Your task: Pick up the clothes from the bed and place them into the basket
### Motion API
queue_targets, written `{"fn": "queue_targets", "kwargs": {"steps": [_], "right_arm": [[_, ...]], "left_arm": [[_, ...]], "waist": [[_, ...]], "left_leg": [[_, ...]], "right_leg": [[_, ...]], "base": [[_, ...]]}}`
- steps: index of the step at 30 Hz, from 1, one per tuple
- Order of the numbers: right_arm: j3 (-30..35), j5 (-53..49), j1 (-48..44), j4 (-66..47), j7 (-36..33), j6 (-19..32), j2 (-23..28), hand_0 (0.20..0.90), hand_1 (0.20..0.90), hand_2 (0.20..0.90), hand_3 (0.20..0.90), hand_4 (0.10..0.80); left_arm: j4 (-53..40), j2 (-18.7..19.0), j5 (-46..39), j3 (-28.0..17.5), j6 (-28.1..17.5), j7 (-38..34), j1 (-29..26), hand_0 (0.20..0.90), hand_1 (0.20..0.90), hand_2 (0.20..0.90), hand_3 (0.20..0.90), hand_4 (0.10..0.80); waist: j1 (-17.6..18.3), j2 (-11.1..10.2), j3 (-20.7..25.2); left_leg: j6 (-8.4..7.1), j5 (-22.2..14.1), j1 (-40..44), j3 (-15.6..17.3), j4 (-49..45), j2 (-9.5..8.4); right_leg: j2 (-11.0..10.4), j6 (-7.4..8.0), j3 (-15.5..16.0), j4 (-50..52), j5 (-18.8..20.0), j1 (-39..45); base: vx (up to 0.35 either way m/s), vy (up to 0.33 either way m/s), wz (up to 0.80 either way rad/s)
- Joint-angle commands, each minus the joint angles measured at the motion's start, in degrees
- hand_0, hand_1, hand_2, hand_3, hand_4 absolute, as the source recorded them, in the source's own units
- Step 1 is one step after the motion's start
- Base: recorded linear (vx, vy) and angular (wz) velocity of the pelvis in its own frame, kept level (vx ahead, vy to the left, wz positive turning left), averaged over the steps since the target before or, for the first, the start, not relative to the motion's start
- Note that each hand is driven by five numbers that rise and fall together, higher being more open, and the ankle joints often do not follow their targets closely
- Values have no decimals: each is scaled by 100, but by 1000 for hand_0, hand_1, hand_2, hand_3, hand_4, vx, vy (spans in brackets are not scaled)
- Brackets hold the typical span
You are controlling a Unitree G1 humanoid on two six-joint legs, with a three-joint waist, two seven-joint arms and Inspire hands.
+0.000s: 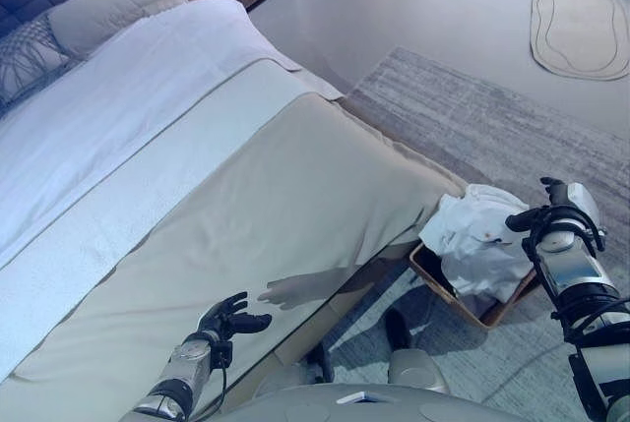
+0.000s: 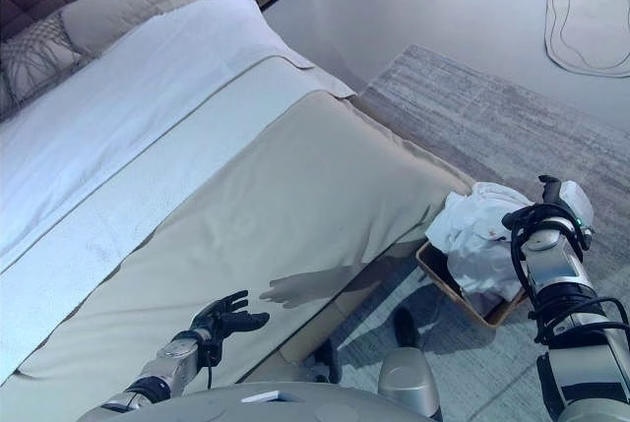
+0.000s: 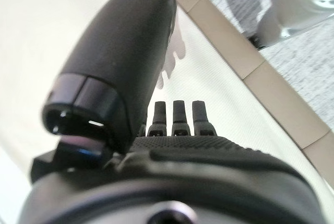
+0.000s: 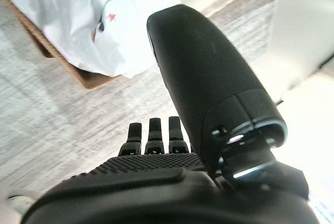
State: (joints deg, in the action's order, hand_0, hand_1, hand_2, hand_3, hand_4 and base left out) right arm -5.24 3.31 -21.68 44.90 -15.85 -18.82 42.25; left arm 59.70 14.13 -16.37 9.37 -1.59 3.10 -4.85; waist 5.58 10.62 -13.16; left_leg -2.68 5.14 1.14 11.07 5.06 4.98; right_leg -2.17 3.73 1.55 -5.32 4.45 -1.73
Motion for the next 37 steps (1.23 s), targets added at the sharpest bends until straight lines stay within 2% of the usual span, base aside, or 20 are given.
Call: {"fn": "queue_targets", "kwargs": {"steps": [1, 7, 11, 13, 20, 23, 26, 32, 37], "right_arm": [[-92, 8, -580, 241, -111, 257, 417, 900, 900, 900, 900, 800], [-57, -134, -369, 392, 81, 415, 229, 900, 900, 900, 900, 800], [-11, -478, 96, 306, 335, 978, -212, 900, 900, 900, 900, 800], [16, -709, 274, 249, 512, 1099, -367, 900, 900, 900, 900, 800], [-70, -1389, 1419, 1003, 1079, 2309, -1903, 900, 900, 900, 900, 800], [-152, -1546, 1565, 1559, 1529, 2402, -2281, 900, 900, 900, 900, 800], [-251, -1560, 1602, 1962, 1781, 2408, -2391, 900, 900, 900, 900, 800], [-207, -1048, 1721, 2572, 1931, 2153, -2518, 900, 900, 900, 900, 800], [-336, -759, 1786, 2679, 2027, 2158, -2696, 900, 900, 900, 900, 800]], "left_arm": [[1, 442, -266, 140, -361, -34, -409, 900, 900, 900, 900, 800], [-87, 472, -283, 153, -372, 5, -445, 900, 900, 900, 900, 800], [-75, 405, -196, 106, -457, -30, -365, 900, 900, 900, 900, 800], [-88, 383, -48, 114, -492, -40, -326, 900, 900, 900, 900, 800], [429, 103, 99, 220, -588, 161, -62, 900, 900, 900, 900, 800], [700, 27, 238, 223, -581, 307, -28, 900, 900, 900, 900, 800], [899, 35, 449, 267, -555, 400, -49, 900, 900, 900, 900, 800], [1184, 74, 451, 258, -509, 502, -17, 900, 900, 900, 900, 800], [1213, 82, 423, 102, -568, 523, 29, 900, 900, 900, 900, 800]], "waist": [[-38, -596, 114], [-62, -684, 96], [-106, -827, 197], [-124, -868, 230], [-244, -1001, 329], [-302, -981, 295], [-357, -982, 334], [-417, -989, 484], [-511, -1027, 611]], "left_leg": [[-88, -336, -19, -283, -40, -140], [-120, -311, -24, -287, -64, -102], [-115, -337, 51, -279, -63, -109], [-104, -357, 75, -275, -75, -116], [64, -597, 148, -476, -441, -275], [149, -547, 219, -586, -227, -359], [171, -476, 274, -646, -41, -395], [178, -488, 295, -711, -6, -440], [269, -554, 435, -719, -6, -498]], "right_leg": [[25, -255, 331, 466, -510, -4], [18, -254, 378, 437, -503, 50], [11, -234, 463, 320, -464, 186], [1, -228, 483, 291, -452, 224], [-9, -286, 470, 359, -485, 407], [-3, -259, 471, 333, -460, 438], [-10, -213, 538, 305, -439, 478], [-46, -142, 723, 314, -478, 617], [-92, -115, 784, 385, -540, 749]], "base": [[-40, -22, 1], [1, 3, 2], [35, 29, 4], [52, 66, 3], [107, 122, 13], [11, 165, 11], [10, 111, 16], [40, 106, 13], [49, 48, 8]]}}
